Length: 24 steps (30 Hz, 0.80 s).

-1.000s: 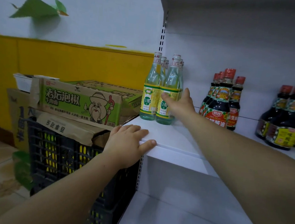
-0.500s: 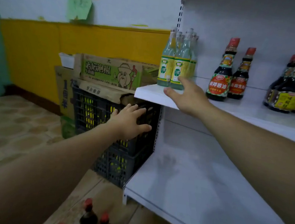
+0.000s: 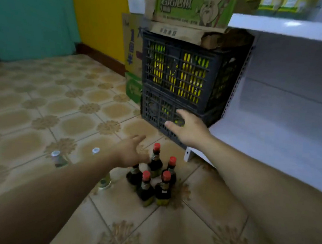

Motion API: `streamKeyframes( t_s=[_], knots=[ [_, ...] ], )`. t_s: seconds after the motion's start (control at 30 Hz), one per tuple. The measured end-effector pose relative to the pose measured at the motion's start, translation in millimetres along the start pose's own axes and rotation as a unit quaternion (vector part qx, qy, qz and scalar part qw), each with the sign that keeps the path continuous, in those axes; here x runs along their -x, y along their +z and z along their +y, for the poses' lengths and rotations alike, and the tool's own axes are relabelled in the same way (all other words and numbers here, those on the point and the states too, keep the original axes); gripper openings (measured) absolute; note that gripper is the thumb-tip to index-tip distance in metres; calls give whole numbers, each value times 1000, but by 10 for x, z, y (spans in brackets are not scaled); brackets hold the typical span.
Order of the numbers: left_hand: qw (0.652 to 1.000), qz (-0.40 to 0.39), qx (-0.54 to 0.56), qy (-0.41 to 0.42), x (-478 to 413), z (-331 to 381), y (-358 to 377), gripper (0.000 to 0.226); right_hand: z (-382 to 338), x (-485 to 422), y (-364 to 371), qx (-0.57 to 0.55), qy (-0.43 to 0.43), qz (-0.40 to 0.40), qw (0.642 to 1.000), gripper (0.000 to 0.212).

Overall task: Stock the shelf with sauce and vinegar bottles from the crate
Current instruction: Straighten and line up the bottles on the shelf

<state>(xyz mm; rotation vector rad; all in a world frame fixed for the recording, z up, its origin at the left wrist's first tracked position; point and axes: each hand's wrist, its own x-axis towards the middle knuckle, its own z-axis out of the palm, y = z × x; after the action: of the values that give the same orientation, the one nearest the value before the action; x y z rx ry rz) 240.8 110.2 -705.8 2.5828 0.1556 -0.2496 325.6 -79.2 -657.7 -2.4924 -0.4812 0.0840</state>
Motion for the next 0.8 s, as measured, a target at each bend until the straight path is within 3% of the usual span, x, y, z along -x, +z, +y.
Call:
streamKeyframes(
  t_s=[0.27, 0.43, 0.53, 0.67, 0.8],
  knots=[
    [993, -60, 89, -45, 119, -779, 993, 92, 344, 194, 1302, 44, -14, -165, 985, 87],
    [994, -70, 52, -70, 50, -929, 1361, 95, 510, 217, 1648, 232, -68, -244, 939, 81],
    [991, -75, 84, -66, 51, -974, 1480, 90, 562, 229, 1770, 261, -81, -246, 930, 66],
    [985, -81, 136, -73, 79, -1089, 1548, 91, 536, 285, 1903, 233, -72, -220, 944, 52],
    [983, -96, 125, -98, 146, -1200, 1578, 97, 464, 290, 1935, 213, -61, -180, 958, 22]
  ],
)
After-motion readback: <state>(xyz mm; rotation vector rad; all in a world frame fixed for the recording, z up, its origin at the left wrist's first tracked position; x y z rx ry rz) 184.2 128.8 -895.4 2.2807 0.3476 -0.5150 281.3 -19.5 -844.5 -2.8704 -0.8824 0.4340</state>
